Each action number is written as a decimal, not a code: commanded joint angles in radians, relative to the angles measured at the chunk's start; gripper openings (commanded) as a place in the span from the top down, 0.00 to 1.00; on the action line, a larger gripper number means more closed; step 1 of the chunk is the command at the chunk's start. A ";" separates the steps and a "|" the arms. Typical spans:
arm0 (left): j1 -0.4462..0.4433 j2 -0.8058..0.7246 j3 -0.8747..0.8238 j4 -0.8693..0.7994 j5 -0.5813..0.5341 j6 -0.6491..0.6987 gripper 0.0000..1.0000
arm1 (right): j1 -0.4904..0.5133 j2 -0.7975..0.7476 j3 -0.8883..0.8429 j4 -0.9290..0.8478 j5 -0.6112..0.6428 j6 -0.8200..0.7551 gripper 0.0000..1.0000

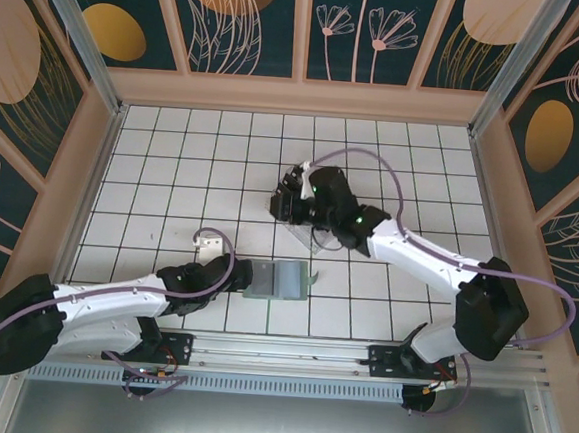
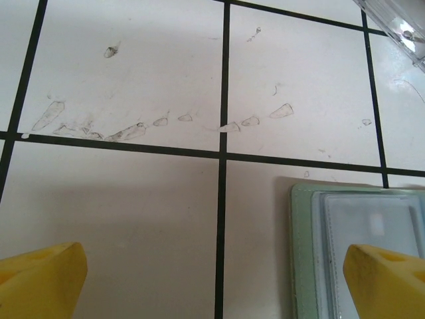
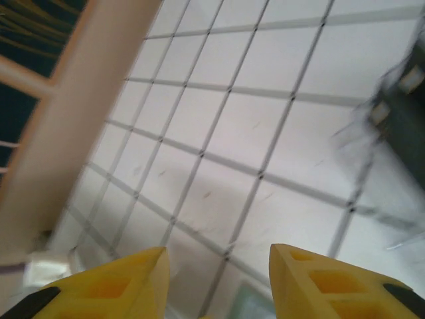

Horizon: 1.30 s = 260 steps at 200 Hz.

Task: Put the credit cards into the card holder

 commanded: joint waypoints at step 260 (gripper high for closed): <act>-0.001 0.035 0.051 0.000 -0.008 0.039 0.01 | 0.090 0.398 0.281 -0.566 0.597 -0.426 0.79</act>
